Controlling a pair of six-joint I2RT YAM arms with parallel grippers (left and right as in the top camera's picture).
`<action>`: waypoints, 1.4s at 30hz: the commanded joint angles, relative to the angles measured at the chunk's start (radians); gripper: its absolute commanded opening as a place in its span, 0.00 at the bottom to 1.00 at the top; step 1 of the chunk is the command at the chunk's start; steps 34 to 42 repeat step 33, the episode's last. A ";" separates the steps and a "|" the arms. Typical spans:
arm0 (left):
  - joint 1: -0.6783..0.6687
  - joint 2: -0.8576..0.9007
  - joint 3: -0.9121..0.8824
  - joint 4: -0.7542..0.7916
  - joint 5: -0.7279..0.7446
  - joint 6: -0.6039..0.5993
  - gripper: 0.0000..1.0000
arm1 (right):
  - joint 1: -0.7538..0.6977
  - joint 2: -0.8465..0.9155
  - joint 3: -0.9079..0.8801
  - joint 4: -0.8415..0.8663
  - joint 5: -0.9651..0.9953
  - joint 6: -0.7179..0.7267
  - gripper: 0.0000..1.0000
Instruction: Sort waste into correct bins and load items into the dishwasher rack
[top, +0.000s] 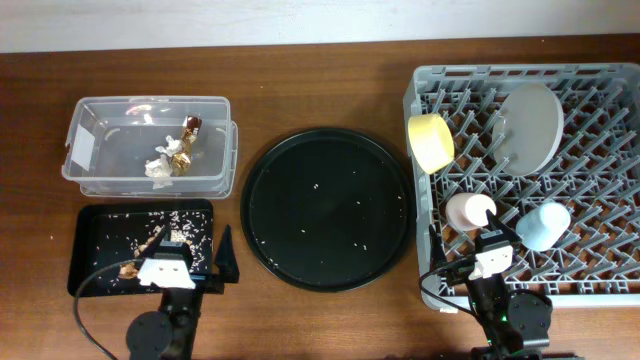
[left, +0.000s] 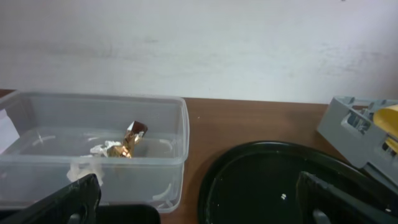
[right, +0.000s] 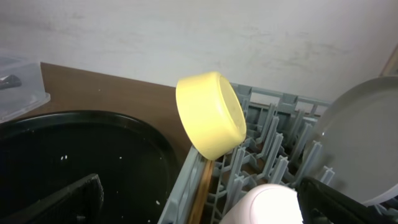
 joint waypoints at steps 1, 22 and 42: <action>0.007 -0.045 -0.099 0.079 0.011 0.012 0.99 | -0.006 -0.007 -0.007 -0.002 0.002 -0.003 0.98; 0.007 -0.044 -0.154 0.098 0.014 0.012 0.99 | -0.006 -0.007 -0.007 -0.002 0.002 -0.003 0.98; 0.007 -0.043 -0.154 0.098 0.014 0.012 1.00 | -0.006 -0.007 -0.007 -0.002 0.002 -0.003 0.98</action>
